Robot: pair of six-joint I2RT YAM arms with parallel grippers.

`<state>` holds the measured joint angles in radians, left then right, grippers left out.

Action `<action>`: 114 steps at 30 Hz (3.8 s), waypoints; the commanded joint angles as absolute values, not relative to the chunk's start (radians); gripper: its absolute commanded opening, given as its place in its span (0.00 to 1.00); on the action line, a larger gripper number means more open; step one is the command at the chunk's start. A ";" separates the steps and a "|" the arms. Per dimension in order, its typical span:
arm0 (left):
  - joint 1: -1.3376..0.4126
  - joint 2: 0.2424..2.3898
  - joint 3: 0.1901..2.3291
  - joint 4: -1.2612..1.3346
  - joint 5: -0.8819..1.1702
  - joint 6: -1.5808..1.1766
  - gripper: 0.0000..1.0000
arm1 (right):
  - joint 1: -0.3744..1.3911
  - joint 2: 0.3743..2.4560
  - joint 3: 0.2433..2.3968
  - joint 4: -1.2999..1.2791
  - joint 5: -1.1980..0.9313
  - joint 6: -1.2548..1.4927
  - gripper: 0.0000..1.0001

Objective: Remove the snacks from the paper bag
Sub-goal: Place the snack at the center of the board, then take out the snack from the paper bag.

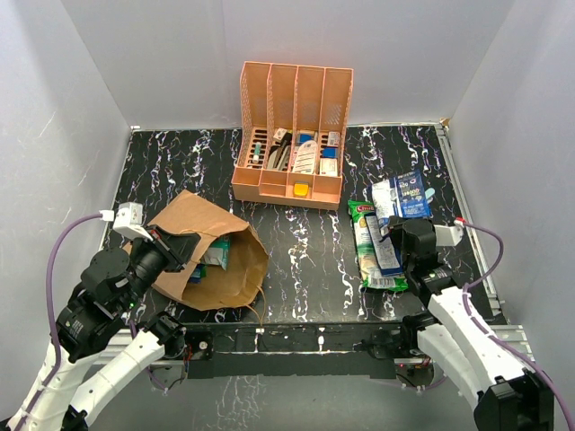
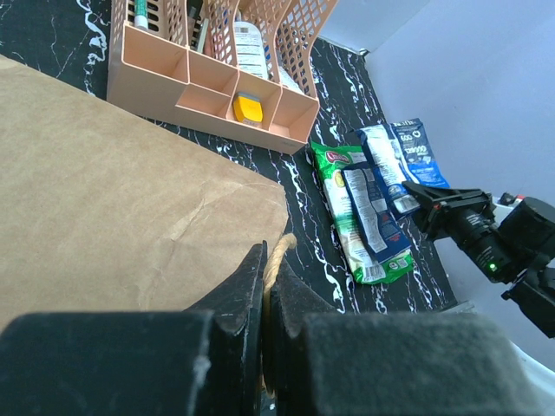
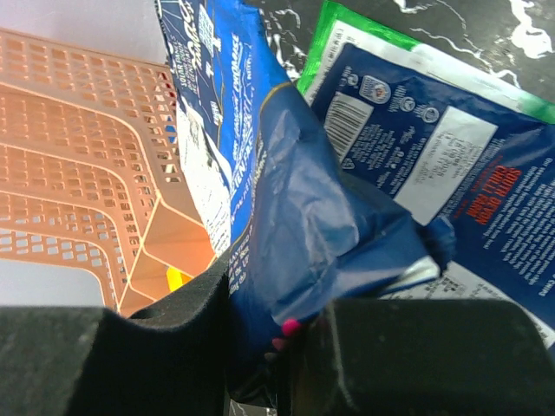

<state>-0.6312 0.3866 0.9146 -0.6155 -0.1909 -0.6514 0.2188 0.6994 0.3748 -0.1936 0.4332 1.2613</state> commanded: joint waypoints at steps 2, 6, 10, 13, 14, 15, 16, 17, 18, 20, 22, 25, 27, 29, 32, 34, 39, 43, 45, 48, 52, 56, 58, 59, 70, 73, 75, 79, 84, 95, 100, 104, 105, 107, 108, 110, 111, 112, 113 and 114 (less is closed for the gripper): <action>-0.635 0.398 0.938 -0.612 -0.190 -0.646 0.00 | 0.159 0.712 0.284 -0.064 0.347 1.316 0.07; -0.635 0.402 0.933 -0.608 -0.186 -0.649 0.00 | 0.122 0.717 0.205 -0.011 0.293 1.350 0.07; -0.635 0.400 0.933 -0.608 -0.185 -0.651 0.00 | 0.087 0.711 0.129 0.016 0.226 1.387 0.07; -0.635 0.400 0.932 -0.609 -0.184 -0.653 0.00 | 0.076 0.698 0.088 0.022 0.206 1.396 0.07; -0.635 0.400 0.931 -0.611 -0.184 -0.653 0.00 | 0.074 0.690 0.078 0.021 0.199 1.394 0.07; -0.635 0.400 0.931 -0.611 -0.184 -0.654 0.00 | 0.071 0.680 0.071 0.021 0.187 1.390 0.07; -0.635 0.400 0.931 -0.610 -0.183 -0.654 0.00 | 0.069 0.665 0.065 0.020 0.172 1.383 0.07; -0.635 0.400 0.931 -0.610 -0.184 -0.654 0.00 | 0.068 0.646 0.064 0.015 0.156 1.375 0.07; -0.635 0.400 0.931 -0.609 -0.184 -0.653 0.00 | 0.067 0.621 0.067 0.005 0.137 1.360 0.07; -0.635 0.402 0.933 -0.610 -0.184 -0.654 0.00 | 0.068 0.560 0.083 -0.032 0.128 1.342 0.07; -0.635 0.402 0.931 -0.607 -0.183 -0.655 0.00 | 0.067 0.494 0.104 -0.077 0.134 1.319 0.07; -0.635 0.402 0.921 -0.600 -0.178 -0.660 0.00 | 0.067 0.419 0.113 -0.145 0.137 1.332 0.07; -0.636 0.402 0.912 -0.587 -0.171 -0.667 0.00 | 0.066 0.402 0.092 -0.158 0.128 1.368 0.07; -0.635 0.404 0.905 -0.577 -0.161 -0.673 0.00 | 0.067 0.408 0.057 -0.133 0.116 1.407 0.07; -0.635 0.412 0.922 -0.586 -0.155 -0.674 0.00 | 0.067 0.437 0.030 -0.091 0.110 1.442 0.07; -0.635 0.416 0.935 -0.603 -0.162 -0.671 0.00 | 0.067 0.471 0.034 -0.087 0.114 1.453 0.07; -0.635 0.398 0.934 -0.609 -0.173 -0.669 0.00 | 0.067 0.552 0.081 -0.172 0.092 1.434 0.17; -0.635 0.393 0.930 -0.603 -0.173 -0.671 0.00 | 0.067 0.600 0.148 -0.330 0.047 1.388 0.44; -0.635 0.395 0.930 -0.606 -0.172 -0.670 0.00 | 0.067 0.595 0.173 -0.409 0.036 1.364 0.57; -0.635 0.399 0.929 -0.605 -0.172 -0.664 0.00 | 0.067 0.544 0.206 -0.526 0.012 1.321 0.66; -0.635 0.400 0.927 -0.598 -0.174 -0.661 0.00 | 0.068 0.423 0.262 -0.711 0.012 1.242 0.76; -0.635 0.400 0.916 -0.590 -0.172 -0.664 0.00 | 0.067 0.310 0.370 -0.845 -0.031 1.157 0.90; -0.635 0.403 0.909 -0.583 -0.170 -0.668 0.00 | 0.066 0.267 0.430 -0.915 -0.033 1.141 0.90; -0.635 0.404 0.906 -0.578 -0.167 -0.669 0.00 | 0.068 0.251 0.448 -0.923 -0.043 1.110 0.91; -0.635 0.430 0.924 -0.582 -0.166 -0.673 0.00 | 0.069 0.432 0.486 -0.670 -0.486 0.639 0.91; -0.635 0.425 0.911 -0.577 -0.166 -0.681 0.00 | 0.069 0.575 0.500 -0.587 -0.629 0.604 0.90; -0.635 0.422 0.903 -0.567 -0.165 -0.687 0.00 | 0.081 0.635 0.518 -0.527 -0.654 0.627 0.90; -0.635 0.427 0.900 -0.562 -0.165 -0.692 0.00 | 0.220 0.657 0.534 -0.318 -0.581 0.803 0.89; -0.635 0.435 0.910 -0.561 -0.169 -0.686 0.00 | 0.663 0.796 0.521 -0.023 -0.242 0.990 0.89; -0.635 0.416 0.928 -0.585 -0.180 -0.675 0.00 | 1.365 1.455 0.840 0.455 0.625 0.793 0.93; -0.635 0.405 0.932 -0.578 -0.172 -0.681 0.00 | 1.378 1.637 0.854 0.701 0.827 0.767 0.90; -0.635 0.402 0.931 -0.575 -0.168 -0.673 0.00 | 1.378 1.805 0.915 0.774 0.889 0.764 0.86; -0.635 0.402 0.931 -0.574 -0.168 -0.671 0.00 | 1.378 1.840 0.941 0.778 0.894 0.760 0.87; -0.635 0.400 0.933 -0.573 -0.166 -0.669 0.00 | 1.377 1.900 0.986 0.799 0.903 0.737 0.86; -0.635 0.400 0.933 -0.572 -0.164 -0.669 0.00 | 1.377 1.930 1.009 0.806 0.917 0.732 0.86; -0.635 0.398 0.932 -0.571 -0.157 -0.672 0.00 | 1.378 1.982 1.052 0.804 0.968 0.742 0.86; -0.635 0.397 0.931 -0.571 -0.155 -0.673 0.00 | 1.378 2.007 1.069 0.807 0.996 0.751 0.86; -0.635 0.395 0.930 -0.571 -0.154 -0.676 0.00 | 1.378 2.033 1.086 0.820 1.014 0.749 0.87; -0.635 0.393 0.930 -0.572 -0.152 -0.676 0.00 | 1.377 2.058 1.102 0.847 1.028 0.734 0.87; -0.635 0.390 0.928 -0.572 -0.151 -0.678 0.00 | 1.376 2.079 1.119 0.862 1.045 0.721 0.87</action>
